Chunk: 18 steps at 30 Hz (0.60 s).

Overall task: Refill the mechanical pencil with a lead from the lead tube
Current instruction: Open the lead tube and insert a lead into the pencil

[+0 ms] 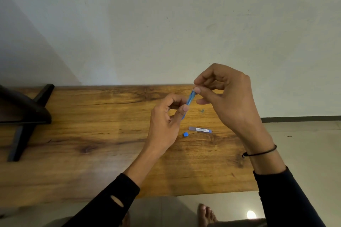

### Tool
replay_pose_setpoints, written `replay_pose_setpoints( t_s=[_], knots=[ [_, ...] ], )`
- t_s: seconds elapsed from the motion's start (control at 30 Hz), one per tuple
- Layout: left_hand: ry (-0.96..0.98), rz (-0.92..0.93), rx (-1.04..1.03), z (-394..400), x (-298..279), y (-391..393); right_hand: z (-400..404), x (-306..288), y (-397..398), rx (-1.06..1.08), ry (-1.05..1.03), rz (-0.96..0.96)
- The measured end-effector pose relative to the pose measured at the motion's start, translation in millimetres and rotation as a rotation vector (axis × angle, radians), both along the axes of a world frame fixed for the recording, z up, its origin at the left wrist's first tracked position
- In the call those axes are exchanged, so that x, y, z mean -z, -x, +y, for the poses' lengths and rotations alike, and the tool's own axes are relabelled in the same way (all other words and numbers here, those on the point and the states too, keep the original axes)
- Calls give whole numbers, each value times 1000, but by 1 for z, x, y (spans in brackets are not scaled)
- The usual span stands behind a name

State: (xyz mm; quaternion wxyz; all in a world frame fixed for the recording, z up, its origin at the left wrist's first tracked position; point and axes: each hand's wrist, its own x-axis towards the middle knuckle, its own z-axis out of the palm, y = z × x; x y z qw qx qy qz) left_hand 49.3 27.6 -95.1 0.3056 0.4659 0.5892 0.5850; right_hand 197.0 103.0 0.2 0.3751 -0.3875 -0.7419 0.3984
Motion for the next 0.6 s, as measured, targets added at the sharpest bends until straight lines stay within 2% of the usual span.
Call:
replay_pose_setpoints(
  t_s=[0.1, 0.17, 0.27, 0.37, 0.43, 0.6],
  knots=[
    [-1, -31, -16, 1, 0, 1, 7, 7, -4, -44, 108, 109],
    [-20, -51, -32, 1, -1, 4, 17, 20, -12, 20, 118, 96],
    [-35, -43, -33, 1, -3, 7, 34, 54, -27, 161, 29, -242],
    [-30, -45, -29, 1, -2, 7, 40, 88, -28, 104, -63, -626],
    [-33, -49, -30, 1, -1, 7, 39, 105, -20, 53, -104, -728],
    [-33, -41, -31, 0, 0, 11, 38, 118, -6, 56, -150, -824]
  ],
)
